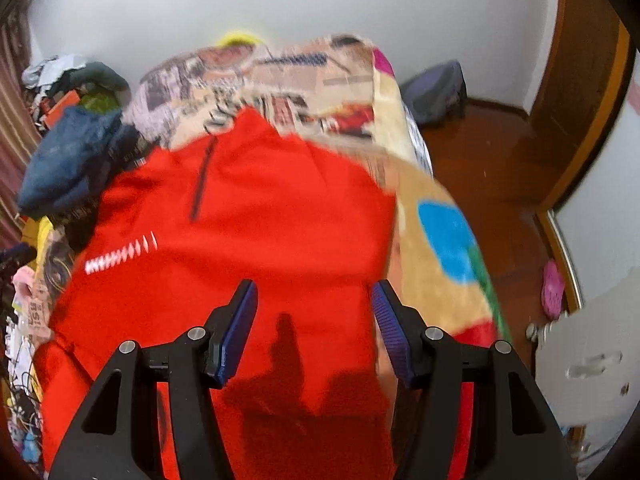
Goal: Fold large clothes
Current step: 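Lay the sleeve onto the jacket body and open the left gripper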
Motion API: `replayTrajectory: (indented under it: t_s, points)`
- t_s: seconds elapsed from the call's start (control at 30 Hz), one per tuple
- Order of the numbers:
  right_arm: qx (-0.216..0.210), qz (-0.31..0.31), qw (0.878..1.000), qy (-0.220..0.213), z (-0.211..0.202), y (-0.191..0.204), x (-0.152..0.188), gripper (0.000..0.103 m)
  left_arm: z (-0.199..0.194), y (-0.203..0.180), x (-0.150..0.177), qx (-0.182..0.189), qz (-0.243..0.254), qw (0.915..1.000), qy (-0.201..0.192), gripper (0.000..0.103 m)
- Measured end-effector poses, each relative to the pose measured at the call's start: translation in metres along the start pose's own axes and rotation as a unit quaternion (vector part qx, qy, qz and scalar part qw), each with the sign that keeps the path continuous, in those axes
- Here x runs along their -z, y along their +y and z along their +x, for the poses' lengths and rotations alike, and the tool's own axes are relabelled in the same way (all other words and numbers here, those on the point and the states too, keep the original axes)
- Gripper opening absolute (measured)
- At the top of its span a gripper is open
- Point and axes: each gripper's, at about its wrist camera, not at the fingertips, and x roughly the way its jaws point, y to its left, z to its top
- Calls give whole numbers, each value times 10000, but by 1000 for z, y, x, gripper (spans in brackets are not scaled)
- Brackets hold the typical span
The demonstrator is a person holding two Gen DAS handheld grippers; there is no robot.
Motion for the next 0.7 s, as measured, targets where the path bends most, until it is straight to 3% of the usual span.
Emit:
replayTrajectory:
  t_s: [0.17, 0.37, 0.6, 0.7]
  points:
    - [-35, -212, 9988, -446, -8, 11, -33, 56, 5, -33, -48, 229, 297, 9985, -398, 65]
    - [-212, -377, 9962, -756, -4, 23, -67, 56, 34, -66, -87, 403, 530, 9964, -521, 65]
    - [-439, -515, 9959, -595, 37, 38, -99, 57, 96, -82, -116, 802, 338, 9962, -65, 64]
    - [-558, -563, 9961, -377, 64, 42, -109, 57, 127, -86, -122, 940, 150, 9952, 240, 58]
